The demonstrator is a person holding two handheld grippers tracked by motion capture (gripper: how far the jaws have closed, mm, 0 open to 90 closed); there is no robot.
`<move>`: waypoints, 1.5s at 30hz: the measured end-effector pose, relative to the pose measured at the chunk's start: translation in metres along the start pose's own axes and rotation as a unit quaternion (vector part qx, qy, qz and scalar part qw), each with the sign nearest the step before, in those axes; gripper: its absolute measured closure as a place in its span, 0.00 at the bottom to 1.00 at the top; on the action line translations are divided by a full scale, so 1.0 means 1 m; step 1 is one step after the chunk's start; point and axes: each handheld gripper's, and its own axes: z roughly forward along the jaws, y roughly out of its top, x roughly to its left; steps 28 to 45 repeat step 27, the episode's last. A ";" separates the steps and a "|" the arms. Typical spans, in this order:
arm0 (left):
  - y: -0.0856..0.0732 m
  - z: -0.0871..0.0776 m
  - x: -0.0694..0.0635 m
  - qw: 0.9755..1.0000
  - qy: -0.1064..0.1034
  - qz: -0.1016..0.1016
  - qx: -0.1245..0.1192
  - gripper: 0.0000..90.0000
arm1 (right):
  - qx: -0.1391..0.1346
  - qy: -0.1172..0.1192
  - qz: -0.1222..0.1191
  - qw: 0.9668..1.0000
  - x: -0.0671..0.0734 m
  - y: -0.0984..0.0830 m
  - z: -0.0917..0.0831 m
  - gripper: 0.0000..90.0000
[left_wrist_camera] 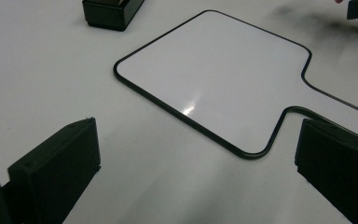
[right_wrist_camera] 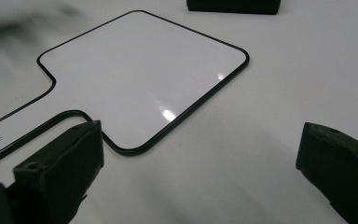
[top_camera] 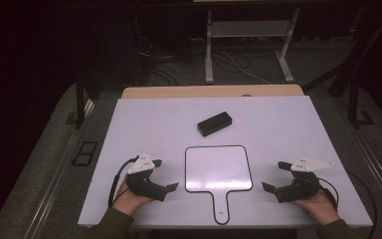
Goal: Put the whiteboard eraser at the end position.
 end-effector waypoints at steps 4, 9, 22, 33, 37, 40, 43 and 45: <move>-0.001 0.002 0.001 1.000 -0.004 -0.001 0.006 0.00 | 0.000 -0.002 0.002 1.000 0.000 0.000 0.000 0.00; -0.001 0.004 0.000 1.000 -0.002 -0.001 0.009 0.00 | 0.001 -0.004 0.002 1.000 -0.001 0.000 0.000 0.00; 0.000 0.005 -0.001 1.000 -0.009 0.001 0.011 0.00 | 0.001 -0.005 0.005 1.000 -0.002 -0.001 0.000 0.00; 0.000 0.005 -0.002 1.000 -0.011 0.001 0.013 0.00 | 0.000 -0.006 0.004 1.000 -0.002 -0.001 0.000 0.00; 0.000 0.005 -0.002 1.000 -0.011 0.001 0.013 0.00 | 0.000 -0.006 0.004 1.000 -0.002 -0.001 0.000 0.00; 0.000 0.005 -0.002 1.000 -0.011 0.001 0.013 0.00 | 0.000 -0.006 0.004 1.000 -0.002 -0.001 0.000 0.00; 0.000 0.005 -0.002 1.000 -0.011 0.001 0.013 0.00 | 0.000 -0.006 0.004 1.000 -0.002 -0.001 0.000 0.00; 0.000 0.005 -0.002 1.000 -0.011 0.001 0.013 0.00 | 0.000 -0.006 0.004 1.000 -0.002 -0.001 0.000 0.00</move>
